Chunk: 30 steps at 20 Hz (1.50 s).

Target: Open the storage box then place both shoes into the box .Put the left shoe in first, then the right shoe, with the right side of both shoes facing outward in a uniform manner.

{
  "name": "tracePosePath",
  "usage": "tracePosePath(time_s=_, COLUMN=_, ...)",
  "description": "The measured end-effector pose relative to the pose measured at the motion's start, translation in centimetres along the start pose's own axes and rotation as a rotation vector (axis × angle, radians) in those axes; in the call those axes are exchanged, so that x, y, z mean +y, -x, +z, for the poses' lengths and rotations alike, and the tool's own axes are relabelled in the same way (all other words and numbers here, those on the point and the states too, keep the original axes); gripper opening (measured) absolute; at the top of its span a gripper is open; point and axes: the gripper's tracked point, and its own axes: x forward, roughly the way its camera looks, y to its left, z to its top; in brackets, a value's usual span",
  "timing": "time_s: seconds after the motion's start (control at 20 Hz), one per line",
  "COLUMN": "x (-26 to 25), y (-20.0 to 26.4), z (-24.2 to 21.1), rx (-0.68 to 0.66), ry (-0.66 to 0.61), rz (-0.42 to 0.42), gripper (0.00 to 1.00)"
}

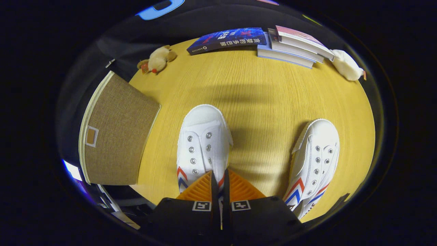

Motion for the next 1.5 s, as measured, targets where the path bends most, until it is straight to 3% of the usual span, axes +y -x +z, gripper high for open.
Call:
tracePosePath(time_s=0.55, x=4.2, y=9.7, z=5.6, rx=-0.182, ry=-0.184, rz=0.002, gripper=0.06)
tracePosePath(time_s=0.95, x=14.9, y=17.1, z=11.7, rx=-0.264, ry=-0.238, rz=0.145, gripper=0.07)
tracePosePath(time_s=1.15, x=20.7, y=17.0, z=12.8, rx=-0.232, ry=-0.278, rz=0.207, gripper=0.06)
tracePosePath(time_s=1.5, x=27.0, y=12.7, z=11.7, rx=-0.131, ry=-0.261, rz=0.190, gripper=0.06)
